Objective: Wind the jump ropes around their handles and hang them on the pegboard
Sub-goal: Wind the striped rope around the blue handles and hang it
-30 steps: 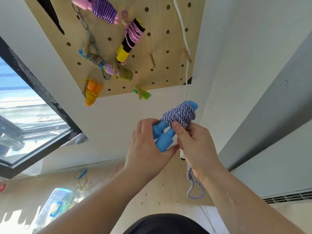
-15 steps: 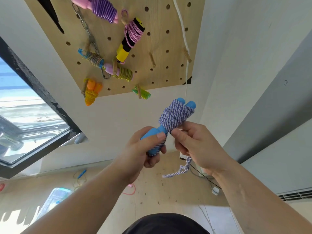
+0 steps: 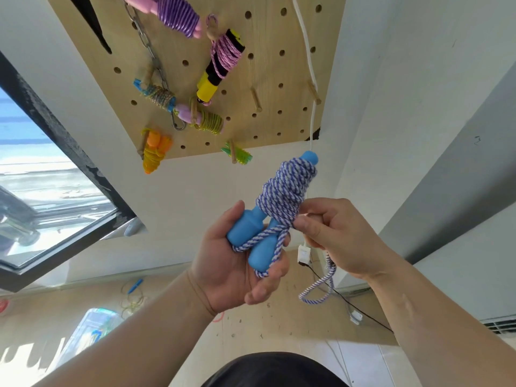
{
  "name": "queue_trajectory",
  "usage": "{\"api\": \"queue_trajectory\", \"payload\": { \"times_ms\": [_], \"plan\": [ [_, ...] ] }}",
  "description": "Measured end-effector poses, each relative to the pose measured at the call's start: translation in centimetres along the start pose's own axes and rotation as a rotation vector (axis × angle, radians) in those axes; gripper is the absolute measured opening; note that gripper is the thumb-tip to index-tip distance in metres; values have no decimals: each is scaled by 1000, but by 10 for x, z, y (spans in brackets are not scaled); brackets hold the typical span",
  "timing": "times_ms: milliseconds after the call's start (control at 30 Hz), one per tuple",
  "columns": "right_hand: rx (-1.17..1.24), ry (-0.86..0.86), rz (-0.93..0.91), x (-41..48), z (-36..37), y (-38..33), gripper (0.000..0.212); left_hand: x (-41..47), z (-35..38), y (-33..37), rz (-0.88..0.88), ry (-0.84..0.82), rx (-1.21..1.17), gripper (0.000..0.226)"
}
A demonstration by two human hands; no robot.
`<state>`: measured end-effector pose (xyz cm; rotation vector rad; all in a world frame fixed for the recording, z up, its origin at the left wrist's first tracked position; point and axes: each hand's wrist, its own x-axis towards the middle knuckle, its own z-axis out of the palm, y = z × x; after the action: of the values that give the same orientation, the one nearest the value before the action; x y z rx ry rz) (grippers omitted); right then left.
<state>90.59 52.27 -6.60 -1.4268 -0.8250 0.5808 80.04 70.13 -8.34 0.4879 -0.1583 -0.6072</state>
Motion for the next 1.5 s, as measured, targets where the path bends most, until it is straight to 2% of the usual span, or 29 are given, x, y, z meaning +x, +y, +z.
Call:
{"api": "queue_trajectory", "payload": {
  "times_ms": [67, 100, 167, 233, 267, 300, 367, 400, 433, 500, 567, 667, 733, 867, 933, 1033, 1133, 1233, 1267, 1367, 1500],
  "plan": [
    [57, -43, 55, -2, 1, 4, 39, 5, -3, -4, 19, -31, -12, 66],
    [80, -43, 61, -2, 2, 5, 41, 6, -5, -5, 20, -37, -29, 67],
    [84, -9, 46, -1, 5, 6, 29, 7, -10, -2, 8, -24, -39, 69],
    [99, 73, 66, 0, 9, 6, 20, 9, -6, 6, -6, 111, 46, 71],
    [125, 118, 85, 0, 11, 6, 20, 11, 0, 10, 7, 272, 139, 70],
    [150, 161, 104, 0, 13, 6, 20, 14, 6, 12, 57, 515, 269, 67],
    [130, 234, 135, 0, 17, 5, 24, 18, 13, 11, 280, 993, 646, 59],
    [85, 269, 147, 1, 19, 5, 29, 17, 15, 9, 384, 1121, 907, 58],
    [44, 310, 159, 2, 22, 5, 36, 16, 17, 7, 431, 1149, 1221, 70],
    [25, 380, 179, 4, 27, 5, 50, 16, 9, 3, 344, 1101, 1736, 89],
    [23, 396, 183, 4, 31, 3, 54, 17, 4, 2, 326, 1112, 1874, 76],
    [16, 371, 172, 2, 30, -2, 50, 18, 9, 6, 402, 1145, 1757, 51],
    [37, 329, 147, 0, 28, -4, 39, 17, 13, 11, 398, 1099, 1550, 44],
    [79, 222, 129, 0, 24, -12, 19, 14, 22, 17, 419, 876, 1031, 42],
    [69, 139, 166, 2, 18, -14, 19, 12, 24, 15, 401, 789, 867, 47],
    [109, 39, 213, 6, 8, -10, 19, 10, 25, 10, 349, 704, 737, 56],
    [141, -5, 174, 6, 0, -2, 16, 6, 25, 7, 318, 583, 540, 55],
    [245, -55, 173, 6, -5, 5, 55, 2, 27, 7, 248, 425, 344, 63],
    [297, -73, 174, 5, -5, 7, 58, 2, 27, 7, 234, 385, 302, 64],
    [496, -160, 141, 4, 0, 8, 34, 5, 24, 4, 205, 242, 203, 62],
    [476, -219, 122, 5, 1, 5, 28, 3, 9, 6, 150, 57, 142, 58]
  ]
}}
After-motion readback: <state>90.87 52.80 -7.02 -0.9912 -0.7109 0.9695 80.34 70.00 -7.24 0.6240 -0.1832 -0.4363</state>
